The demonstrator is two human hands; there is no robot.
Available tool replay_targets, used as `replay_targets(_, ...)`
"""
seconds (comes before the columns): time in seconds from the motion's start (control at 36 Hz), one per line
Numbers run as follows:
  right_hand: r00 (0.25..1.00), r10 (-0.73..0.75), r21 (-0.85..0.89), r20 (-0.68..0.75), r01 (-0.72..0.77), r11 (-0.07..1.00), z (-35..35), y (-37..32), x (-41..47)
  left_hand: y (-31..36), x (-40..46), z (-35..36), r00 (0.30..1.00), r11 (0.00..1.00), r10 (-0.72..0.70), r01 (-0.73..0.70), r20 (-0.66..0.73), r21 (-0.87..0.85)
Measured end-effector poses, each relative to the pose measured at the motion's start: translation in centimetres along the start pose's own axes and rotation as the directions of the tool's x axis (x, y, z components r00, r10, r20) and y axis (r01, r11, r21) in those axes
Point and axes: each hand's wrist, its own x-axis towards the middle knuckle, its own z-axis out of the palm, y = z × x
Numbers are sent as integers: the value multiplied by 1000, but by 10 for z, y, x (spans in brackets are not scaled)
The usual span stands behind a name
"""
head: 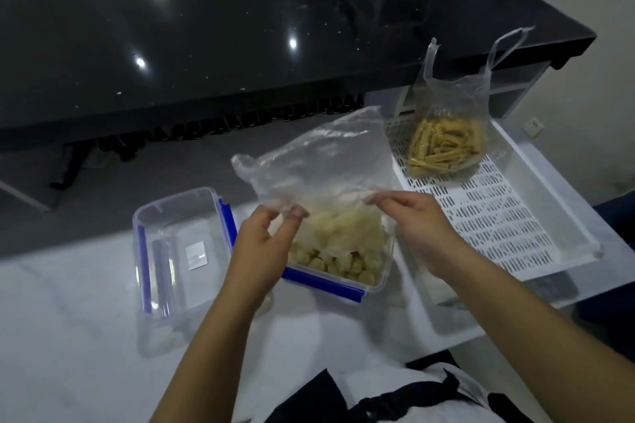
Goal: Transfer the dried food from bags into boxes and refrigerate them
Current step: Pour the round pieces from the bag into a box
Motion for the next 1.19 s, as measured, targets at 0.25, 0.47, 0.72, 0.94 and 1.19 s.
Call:
replay_targets(0.25,999,48,104,-16,-46,994,-5,3,1,10,28,3,928,998,-11,36,372,-60)
replay_targets(0.47,997,-21,146,-74,32,989,-9,10,-2,11,36,13,977,986,137,-120,165,-112)
replay_targets(0.72,995,18,168,-93,-2,986,-11,9,-8,5,35,14,994,965,76,-53,77,-257)
replay_targets(0.94,997,30,169,-65,-18,985,-8,8,-11,6,29,15,996,936,70,-86,-57,-340)
replay_targets(1.19,1000,-5,91,-9,6,996,-10,-2,-9,1,16,18,974,864,-19,-97,-226,-494)
